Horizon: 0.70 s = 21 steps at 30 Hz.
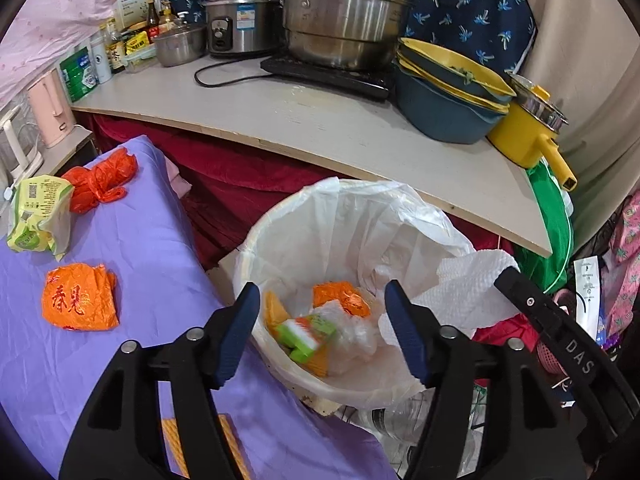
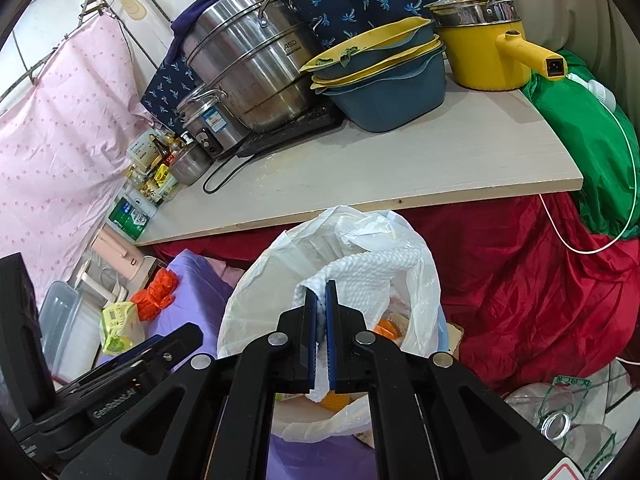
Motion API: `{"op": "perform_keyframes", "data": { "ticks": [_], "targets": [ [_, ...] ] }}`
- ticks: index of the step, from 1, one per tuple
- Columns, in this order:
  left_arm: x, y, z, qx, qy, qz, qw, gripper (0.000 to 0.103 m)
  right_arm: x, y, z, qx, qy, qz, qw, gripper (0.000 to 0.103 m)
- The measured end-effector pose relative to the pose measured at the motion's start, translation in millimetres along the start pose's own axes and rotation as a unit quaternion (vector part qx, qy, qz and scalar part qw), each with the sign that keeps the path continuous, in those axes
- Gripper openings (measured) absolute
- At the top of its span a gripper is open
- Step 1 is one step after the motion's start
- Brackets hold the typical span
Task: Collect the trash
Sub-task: 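Open the left tool to drop the wasabi box while the right tool drops the tissue into the bin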
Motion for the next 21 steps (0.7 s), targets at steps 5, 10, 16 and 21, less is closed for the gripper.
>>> {"op": "perform_keyframes", "data": {
  "ticks": [5, 10, 16, 21],
  "targets": [
    [1.4, -6.2, -13.8, -0.010, -0.021, 0.002, 0.9997, 0.065, -3.0, 10.4, -12.6, -0.006, -0.010, -0.004, 1.000, 0.004],
    [6.7, -14.7, -30.4, -0.032, -0.036, 0.010, 0.9988, 0.069, 0.6, 16.8, -27.1, -0.016, -0.015, -0.011, 1.000, 0.011],
    [14.5, -23.5, -48.0, -0.055, -0.051, 0.016, 0.9970, 0.078, 6.0, 14.0, -39.7, -0.019, -0.026, -0.004, 0.999, 0.032],
    [23.4, -30.3, -60.2, -0.062, -0.067, 0.017, 0.9957, 0.080, 2.6, 13.3, -46.6, -0.018, -0.031, 0.002, 0.999, 0.036]
  ]
}}
Point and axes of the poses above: each gripper's, at about its wrist camera, not at the fingertips, and y roughly the way its jaws point, z to its right, x to its underside, the point moved 5 cm from there along y, roughly the way its jaws point, and after that the axes turned 10 degrees about y, right-handed, at the moved point
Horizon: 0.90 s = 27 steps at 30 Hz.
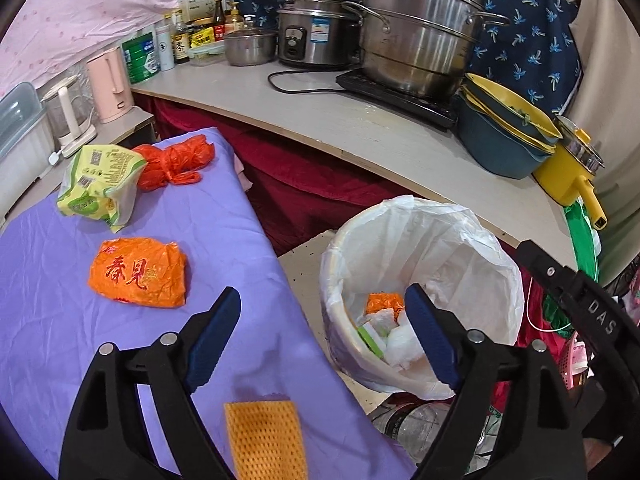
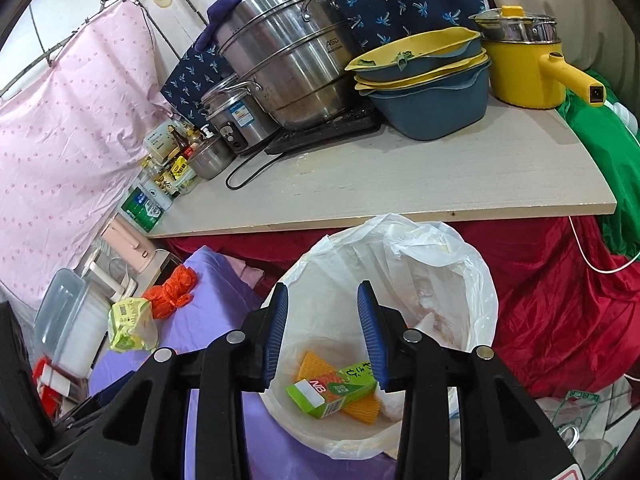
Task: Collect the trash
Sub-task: 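Open the left tool to drop the wasabi box while the right tool drops the tissue into the bin, then move both tools back over the remaining foam net on the table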
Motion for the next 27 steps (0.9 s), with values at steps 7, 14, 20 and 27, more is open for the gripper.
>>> {"op": "perform_keyframes", "data": {
  "ticks": [7, 14, 20, 27],
  "targets": [
    [7.2, -10.6, -24.2, -0.012, -0.019, 0.003, 0.9998, 0.080, -1.4, -5.0, -8.3, -0.005, -0.002, 0.005, 1.000, 0.036],
    [20.8, -19.5, -51.5, -0.026, -0.042, 0.002, 0.9988, 0.082, 23.1, -12.3, -20.3, -0.012, -0.012, -0.011, 1.000, 0.043],
    [41.0, -28.6, -79.1, -0.041, -0.063, -0.004, 0.9972, 0.082, 54.4, -19.2, -33.2, -0.015, -0.033, -0.028, 0.999, 0.050],
    [69.7, -42.7, -107.9, -0.066, -0.075, -0.010, 0.9949, 0.082, 101.0, -25.2, -49.3, -0.029, -0.059, -0.067, 0.996, 0.050]
  ]
}}
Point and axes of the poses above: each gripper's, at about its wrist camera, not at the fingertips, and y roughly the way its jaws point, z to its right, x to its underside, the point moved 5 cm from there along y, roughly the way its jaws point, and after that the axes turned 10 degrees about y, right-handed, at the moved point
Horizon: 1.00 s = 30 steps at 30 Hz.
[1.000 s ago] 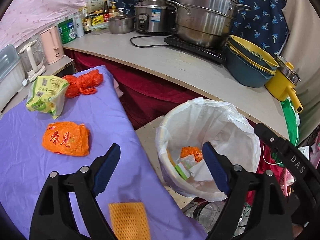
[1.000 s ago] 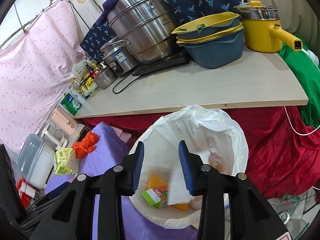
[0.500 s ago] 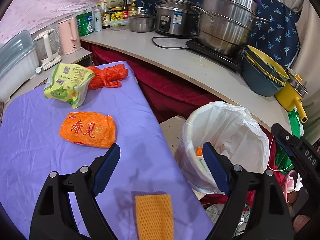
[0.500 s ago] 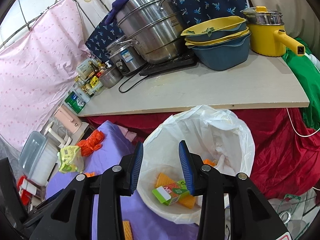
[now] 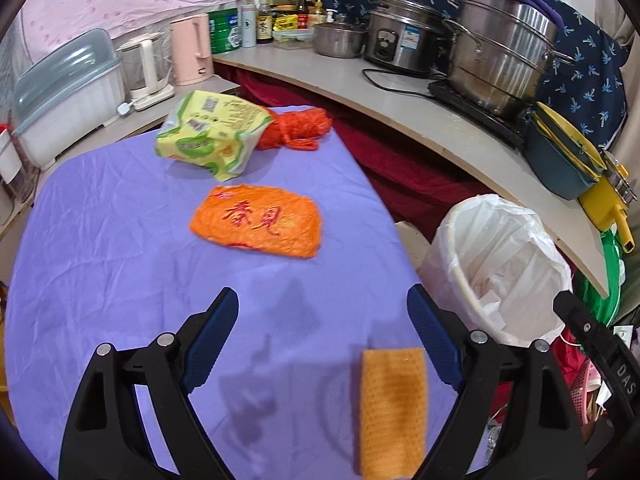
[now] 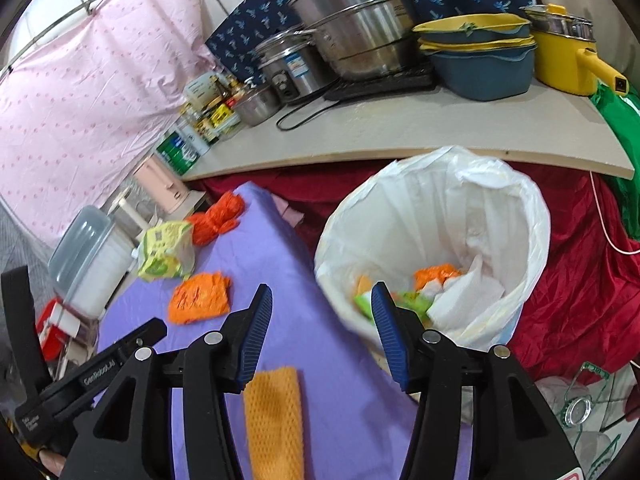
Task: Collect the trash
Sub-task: 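Move both tools back over the remaining foam net on the table, then grasp the orange foam net with the right tool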
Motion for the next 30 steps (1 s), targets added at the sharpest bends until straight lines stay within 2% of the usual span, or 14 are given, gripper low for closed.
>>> {"op": "perform_keyframes", "data": {
  "ticks": [15, 30],
  "targets": [
    [34.3, -18.8, -40.1, -0.019, -0.016, -0.006, 0.9997, 0.082, 79.5, 19.7, -23.3, -0.002, -0.037, -0.079, 0.996, 0.050],
    [68.4, -24.9, -65.7, -0.029, -0.033, -0.023, 0.9988, 0.084, 122.0, 39.4, -19.4, 0.016, -0.056, -0.128, 0.990, 0.050]
  ]
}}
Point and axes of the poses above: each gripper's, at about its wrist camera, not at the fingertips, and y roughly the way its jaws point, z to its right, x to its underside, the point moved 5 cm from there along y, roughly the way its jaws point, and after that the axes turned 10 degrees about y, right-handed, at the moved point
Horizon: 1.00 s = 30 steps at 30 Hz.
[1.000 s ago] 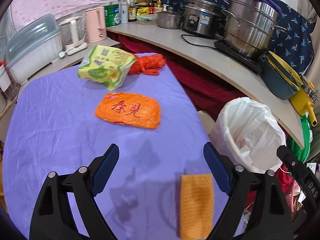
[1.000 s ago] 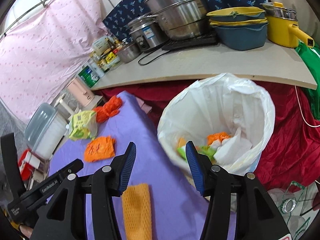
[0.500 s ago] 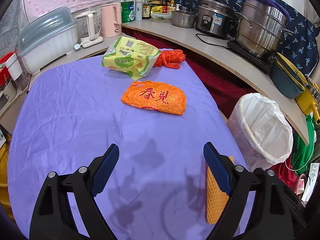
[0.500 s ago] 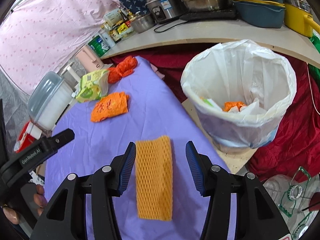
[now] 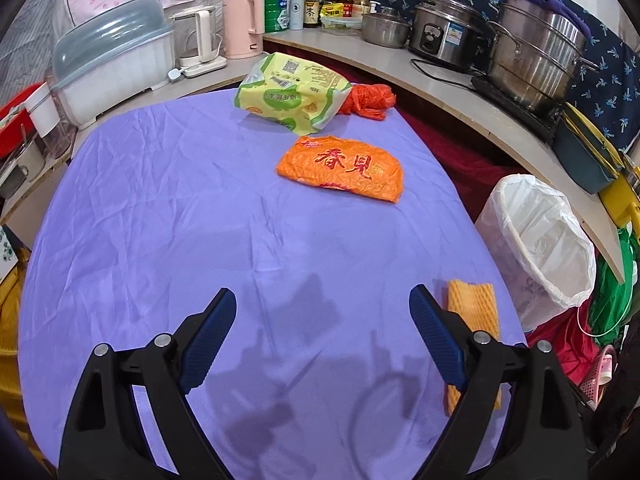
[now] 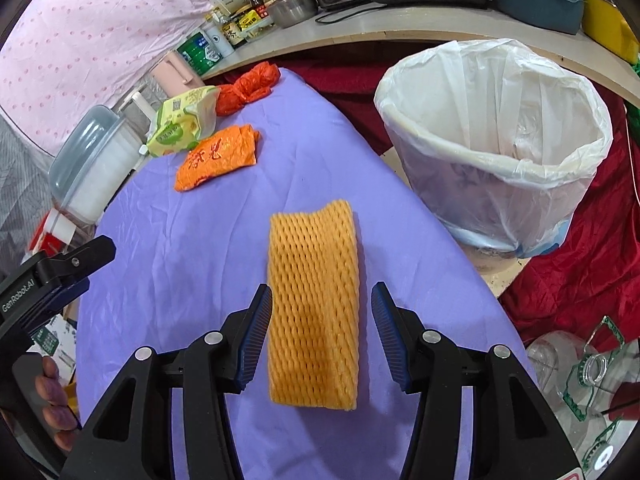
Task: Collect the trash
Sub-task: 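Grasp the orange foam net with the right tool, then grasp the orange snack bag with the left tool while the right tool holds the foam net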
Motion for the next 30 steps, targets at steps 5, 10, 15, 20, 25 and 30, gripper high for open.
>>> {"op": "perform_keyframes", "data": {
  "ticks": [5, 10, 15, 20, 25, 30],
  "targets": [
    [5.5, 2.0, -6.0, -0.003, -0.005, -0.005, 1.0000, 0.084, 5.1, 8.0, 3.6, 0.006, 0.002, -0.011, 1.000, 0.050],
    [7.6, 6.0, -8.7, -0.003, -0.007, -0.010, 0.9999, 0.084, 8.8, 13.6, 1.8, 0.008, -0.007, -0.020, 1.000, 0.039],
    [7.3, 9.7, -10.5, -0.002, -0.008, -0.013, 0.9999, 0.084, 10.3, 16.9, 0.7, 0.011, -0.012, -0.025, 1.000, 0.023],
    [7.3, 14.7, -11.2, -0.002, -0.010, -0.017, 0.9998, 0.084, 11.8, 18.8, -4.0, 0.009, -0.025, -0.025, 0.999, 0.012],
    [4.3, 21.1, -12.4, -0.001, -0.014, -0.021, 0.9997, 0.084, 3.1, 14.6, -15.1, 0.000, -0.035, -0.012, 0.999, 0.011],
    [-4.0, 29.8, -13.5, -0.001, -0.016, -0.022, 0.9996, 0.084, -19.2, 15.5, -24.7, -0.008, -0.035, 0.004, 0.999, 0.011]
  ]
}}
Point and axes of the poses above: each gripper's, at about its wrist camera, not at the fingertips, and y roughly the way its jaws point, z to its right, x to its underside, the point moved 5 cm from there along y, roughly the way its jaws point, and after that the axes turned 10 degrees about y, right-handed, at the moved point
